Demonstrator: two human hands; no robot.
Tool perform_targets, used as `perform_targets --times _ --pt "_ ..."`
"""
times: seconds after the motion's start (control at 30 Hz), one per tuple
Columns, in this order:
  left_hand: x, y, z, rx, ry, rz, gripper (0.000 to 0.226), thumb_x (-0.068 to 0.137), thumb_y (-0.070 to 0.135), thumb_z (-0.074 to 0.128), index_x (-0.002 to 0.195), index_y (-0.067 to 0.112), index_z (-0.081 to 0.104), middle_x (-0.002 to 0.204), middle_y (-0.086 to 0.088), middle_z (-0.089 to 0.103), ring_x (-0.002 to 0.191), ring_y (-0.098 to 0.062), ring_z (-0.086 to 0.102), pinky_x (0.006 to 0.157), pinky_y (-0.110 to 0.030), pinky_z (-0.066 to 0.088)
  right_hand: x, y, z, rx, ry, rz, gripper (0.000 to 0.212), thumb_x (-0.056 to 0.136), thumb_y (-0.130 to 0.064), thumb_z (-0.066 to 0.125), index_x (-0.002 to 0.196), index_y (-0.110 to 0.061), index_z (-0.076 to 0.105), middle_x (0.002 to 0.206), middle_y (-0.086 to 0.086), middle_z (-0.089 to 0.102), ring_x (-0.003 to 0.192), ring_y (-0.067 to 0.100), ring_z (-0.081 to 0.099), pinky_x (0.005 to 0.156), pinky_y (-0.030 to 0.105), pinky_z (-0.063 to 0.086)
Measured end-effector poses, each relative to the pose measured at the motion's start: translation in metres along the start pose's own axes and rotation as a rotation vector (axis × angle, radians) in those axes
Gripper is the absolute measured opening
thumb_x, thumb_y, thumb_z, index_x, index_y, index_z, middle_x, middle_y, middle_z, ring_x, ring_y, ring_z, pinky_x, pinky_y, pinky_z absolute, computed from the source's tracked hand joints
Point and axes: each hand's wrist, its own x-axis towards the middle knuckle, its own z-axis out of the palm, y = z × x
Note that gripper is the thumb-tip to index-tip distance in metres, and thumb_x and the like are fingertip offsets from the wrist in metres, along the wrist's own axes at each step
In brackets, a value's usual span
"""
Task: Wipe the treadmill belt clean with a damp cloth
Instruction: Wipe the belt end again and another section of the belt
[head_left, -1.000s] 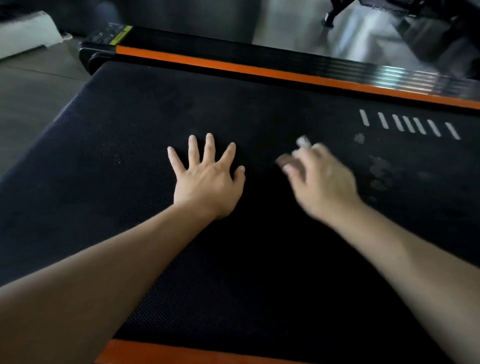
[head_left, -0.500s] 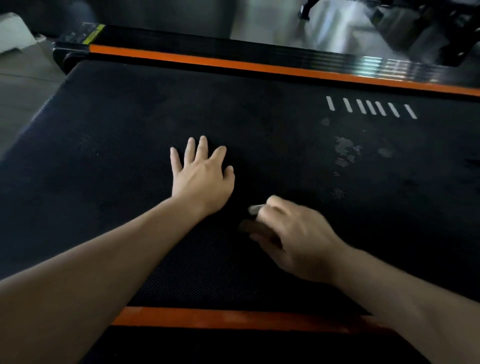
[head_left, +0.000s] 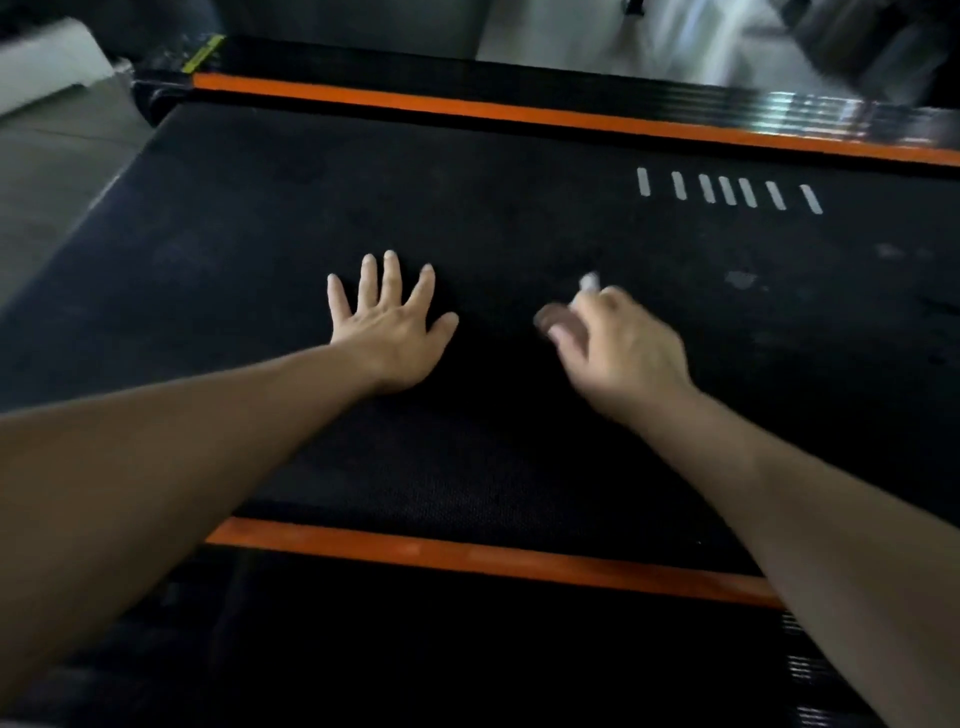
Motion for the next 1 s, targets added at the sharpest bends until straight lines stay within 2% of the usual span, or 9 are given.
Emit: perform_targets --times 0.1,0.2,0.27,0.37,0.43,0.67,0.77,0.87,1.0 --pt "-0.002 0.003 -0.005 0.006 -0.027 -0.018 0.073 0.103 0.064 0.015 0.164 0.031 -0.009 0.17 -0.009 -0.023 0.155 -0.029 -0.026 0.122 -0.063 -0.014 0.0 -0.004 0.003 0.028 0.045 0.024 0.029 0.099 -0.048 0.048 0.103 -0.019 0.051 0.108 0.0 0.055 0.086 0.021 0.06 0.062 0.033 0.041" --pt "-0.004 0.007 -0.005 -0.009 -0.015 -0.044 0.072 0.104 0.062 0.018 0.165 0.029 -0.004 0.171 -0.011 -0.02 0.155 -0.032 -0.025 0.121 -0.065 -0.014 -0.031 -0.019 0.002 0.14 -0.006 -0.305 0.034 0.095 -0.052 0.047 0.1 -0.02 0.055 0.101 -0.002 0.056 0.082 0.018 0.061 0.059 0.036 0.051" --pt "-0.003 0.017 -0.003 -0.086 0.038 -0.062 0.068 0.105 0.058 0.023 0.164 0.028 0.007 0.171 -0.016 -0.013 0.156 -0.034 -0.021 0.12 -0.067 -0.015 -0.021 -0.003 0.002 0.151 -0.072 -0.389 0.04 0.092 -0.057 0.043 0.102 -0.021 0.057 0.102 -0.003 0.057 0.088 0.02 0.064 0.063 0.04 0.054" --pt "0.008 0.037 -0.003 -0.201 0.133 0.035 0.059 0.106 0.049 0.03 0.161 0.028 0.02 0.172 -0.015 -0.003 0.158 -0.031 -0.016 0.12 -0.065 -0.016 0.034 0.035 0.007 0.071 0.051 -0.189 0.043 0.093 -0.054 0.049 0.113 -0.018 0.061 0.118 0.001 0.061 0.103 0.028 0.066 0.071 0.039 0.053" --pt "0.022 0.043 -0.001 -0.243 0.184 0.08 0.057 0.106 0.042 0.032 0.161 0.028 0.021 0.173 -0.013 -0.003 0.158 -0.029 -0.015 0.121 -0.063 -0.016 0.06 0.043 0.01 0.037 0.115 -0.044 0.041 0.094 -0.049 0.052 0.117 -0.015 0.059 0.12 0.003 0.06 0.099 0.029 0.064 0.066 0.034 0.045" --pt "0.033 0.051 0.009 -0.187 0.192 0.04 0.06 0.105 0.046 0.027 0.162 0.03 0.015 0.172 -0.016 -0.009 0.157 -0.033 -0.018 0.119 -0.068 -0.014 0.035 0.028 0.005 0.104 -0.072 -0.399 0.038 0.093 -0.05 0.05 0.104 -0.015 0.06 0.097 0.0 0.056 0.08 0.022 0.063 0.054 0.037 0.054" --pt "0.032 0.053 0.013 -0.158 0.208 0.033 0.061 0.106 0.047 0.023 0.162 0.028 0.012 0.172 -0.017 -0.009 0.157 -0.035 -0.017 0.12 -0.069 -0.013 0.099 0.046 0.01 0.035 0.044 -0.184 0.037 0.095 -0.048 0.05 0.113 -0.017 0.056 0.108 0.002 0.057 0.09 0.029 0.064 0.063 0.037 0.051" --pt "0.035 0.054 0.014 -0.136 0.214 0.026 0.061 0.106 0.048 0.022 0.162 0.029 0.01 0.172 -0.016 -0.009 0.157 -0.033 -0.018 0.12 -0.068 -0.013 0.13 0.037 0.022 -0.005 0.13 0.014 0.027 0.099 -0.042 0.053 0.107 -0.016 0.053 0.103 -0.001 0.052 0.083 0.024 0.058 0.059 0.031 0.037" --pt "0.037 0.053 0.016 -0.137 0.235 0.012 0.061 0.105 0.049 0.023 0.162 0.032 0.011 0.172 -0.013 -0.008 0.158 -0.031 -0.016 0.121 -0.065 -0.013 0.079 0.012 0.022 0.166 0.035 -0.31 0.031 0.093 -0.045 0.056 0.107 -0.017 0.057 0.105 -0.001 0.057 0.089 0.024 0.064 0.063 0.037 0.051"
